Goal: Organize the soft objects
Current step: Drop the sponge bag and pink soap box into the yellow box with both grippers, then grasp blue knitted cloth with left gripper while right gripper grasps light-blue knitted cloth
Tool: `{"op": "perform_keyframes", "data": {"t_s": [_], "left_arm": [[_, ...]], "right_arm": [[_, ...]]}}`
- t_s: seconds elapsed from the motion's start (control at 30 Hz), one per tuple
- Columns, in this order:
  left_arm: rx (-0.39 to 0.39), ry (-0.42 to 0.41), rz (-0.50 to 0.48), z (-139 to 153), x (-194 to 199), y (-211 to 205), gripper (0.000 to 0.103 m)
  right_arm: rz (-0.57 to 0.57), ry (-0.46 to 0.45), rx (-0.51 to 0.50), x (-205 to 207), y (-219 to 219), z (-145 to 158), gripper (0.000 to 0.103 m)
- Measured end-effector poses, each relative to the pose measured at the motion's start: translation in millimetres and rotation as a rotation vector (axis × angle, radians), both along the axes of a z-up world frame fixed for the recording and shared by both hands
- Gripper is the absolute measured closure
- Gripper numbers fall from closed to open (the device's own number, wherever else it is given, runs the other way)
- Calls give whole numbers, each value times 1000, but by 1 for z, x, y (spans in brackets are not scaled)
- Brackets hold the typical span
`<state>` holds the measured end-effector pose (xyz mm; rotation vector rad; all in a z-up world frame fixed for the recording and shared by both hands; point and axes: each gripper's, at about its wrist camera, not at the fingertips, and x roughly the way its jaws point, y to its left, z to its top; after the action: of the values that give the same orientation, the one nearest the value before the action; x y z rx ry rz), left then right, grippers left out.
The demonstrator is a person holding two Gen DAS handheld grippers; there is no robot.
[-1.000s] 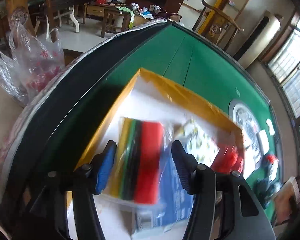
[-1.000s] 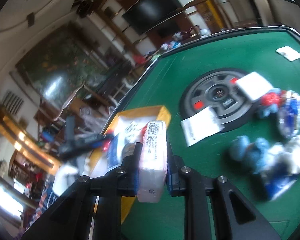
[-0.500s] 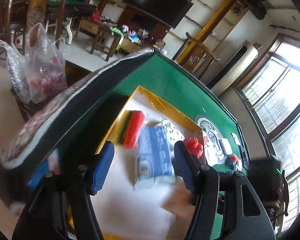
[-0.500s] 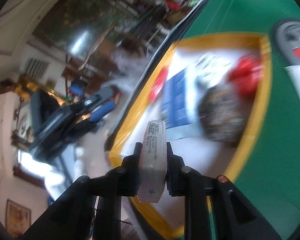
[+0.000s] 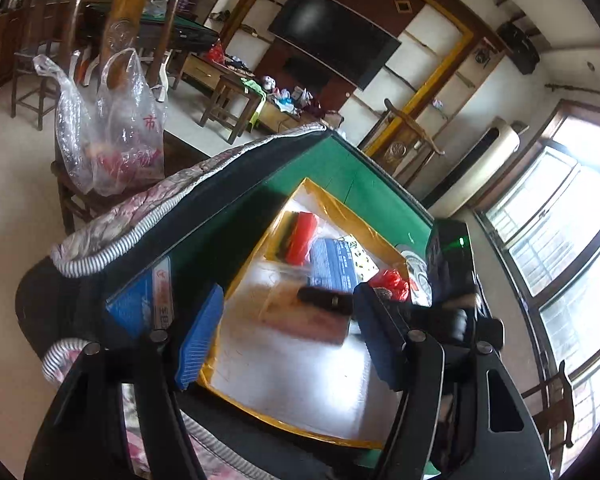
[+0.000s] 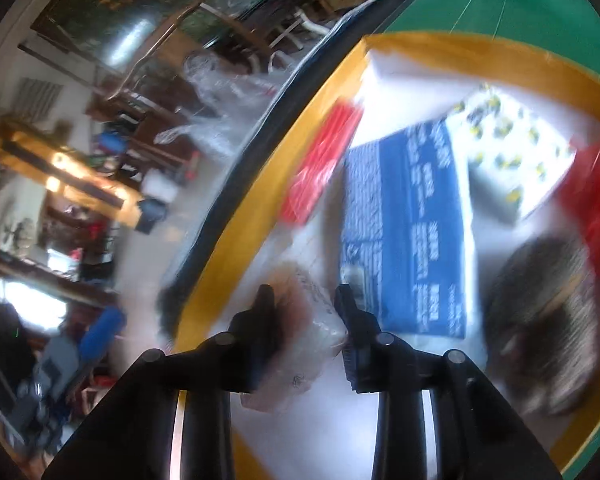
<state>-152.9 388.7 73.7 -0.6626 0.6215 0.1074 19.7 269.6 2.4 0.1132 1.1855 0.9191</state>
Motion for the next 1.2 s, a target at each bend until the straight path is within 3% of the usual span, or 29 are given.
{"op": "perform_keyframes", "data": {"t_s": [0.1,0.23,0.3,0.43,0.47,0.57,0.67,0.77,0.87,1.1,1.2], "left_arm": [[-7,11,-16,-6,0,-9,35],[15,16,-42,-3,-4,-22,35],[32,1,-56,2,-4,-29,35],[75,-35,-103,11,0,-52,30],[78,-42,-121,12,2,-61,30],[80,-31,-194,9,16,-90,30],[75,1,-268,1,29,-118,30],[83,33,-333,-3,36,-146,30],[110,54,-377,-1,37,-166,30],[161,78,-401,6,28,-192,30],[158,91,-397,7,28,-194,30]], "right_arm": [[-58,-153,-87,7,-2,15,71],[-83,-183,8,1,-38,49,70],[-121,-267,39,-13,-71,73,62],[-299,-522,-13,-41,-158,111,10],[-336,-540,-34,-42,-179,113,5],[-443,-437,-158,-28,-252,101,5],[-573,-298,-154,-24,-328,78,6],[-613,-246,-124,-29,-365,61,6],[-590,-240,-110,-27,-368,52,6],[-548,-232,-73,-8,-330,32,7],[-510,-202,-60,-2,-319,22,14]]}}
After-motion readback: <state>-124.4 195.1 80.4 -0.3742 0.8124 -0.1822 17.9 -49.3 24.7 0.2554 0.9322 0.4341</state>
